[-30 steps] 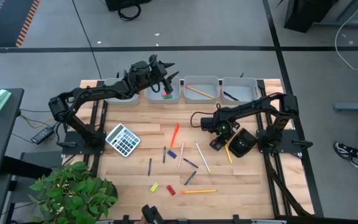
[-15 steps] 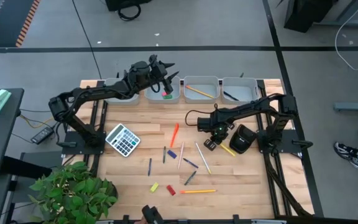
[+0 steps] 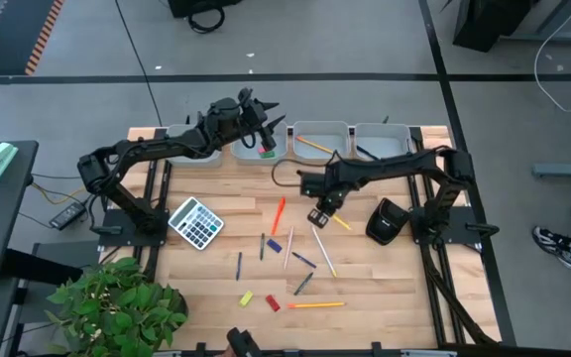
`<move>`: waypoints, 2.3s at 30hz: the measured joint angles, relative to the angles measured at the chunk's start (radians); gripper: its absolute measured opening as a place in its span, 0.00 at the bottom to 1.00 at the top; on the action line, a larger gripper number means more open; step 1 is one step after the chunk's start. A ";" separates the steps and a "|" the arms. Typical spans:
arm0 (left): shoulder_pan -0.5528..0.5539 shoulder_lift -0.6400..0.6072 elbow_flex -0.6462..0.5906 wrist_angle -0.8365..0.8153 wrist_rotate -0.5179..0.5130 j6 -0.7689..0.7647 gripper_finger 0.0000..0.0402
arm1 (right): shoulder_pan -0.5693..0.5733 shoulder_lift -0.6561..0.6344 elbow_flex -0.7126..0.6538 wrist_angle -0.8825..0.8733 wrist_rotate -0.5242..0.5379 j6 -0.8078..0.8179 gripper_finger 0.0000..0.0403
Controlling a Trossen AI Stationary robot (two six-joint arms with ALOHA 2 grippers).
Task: Sort crayons/erasers/pens/pencils in bins
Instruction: Put the yellow pen into the gray bin, then put the orange pen into the gray bin
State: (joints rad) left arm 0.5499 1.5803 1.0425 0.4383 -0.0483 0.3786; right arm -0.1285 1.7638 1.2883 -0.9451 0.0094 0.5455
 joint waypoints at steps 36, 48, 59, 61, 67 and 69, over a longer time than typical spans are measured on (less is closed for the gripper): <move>-0.004 0.000 0.000 -0.029 0.000 0.000 0.49 | -0.705 -0.299 -0.147 0.044 0.399 -0.702 0.14; -0.004 0.000 0.000 -0.045 0.000 0.001 0.50 | -0.735 -0.299 -0.197 0.108 0.379 -0.646 0.28; -0.004 -0.004 0.000 -0.096 -0.003 0.031 0.48 | -0.720 -0.299 -0.164 0.042 0.375 -0.567 0.40; -0.003 -0.004 0.000 -0.117 -0.004 0.060 0.48 | -0.699 -0.307 -0.143 0.011 0.337 -0.511 0.40; -0.003 -0.004 0.000 -0.113 -0.004 0.098 0.48 | -0.571 -0.400 -0.177 0.086 0.200 -0.361 0.39; -0.003 -0.004 0.000 -0.108 -0.004 0.098 0.47 | -0.510 -0.446 -0.244 0.189 0.198 -0.332 0.39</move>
State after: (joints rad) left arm 0.5468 1.5761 1.0424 0.3303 -0.0521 0.4763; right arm -0.6388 1.3182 1.0440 -0.7566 0.2076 0.2137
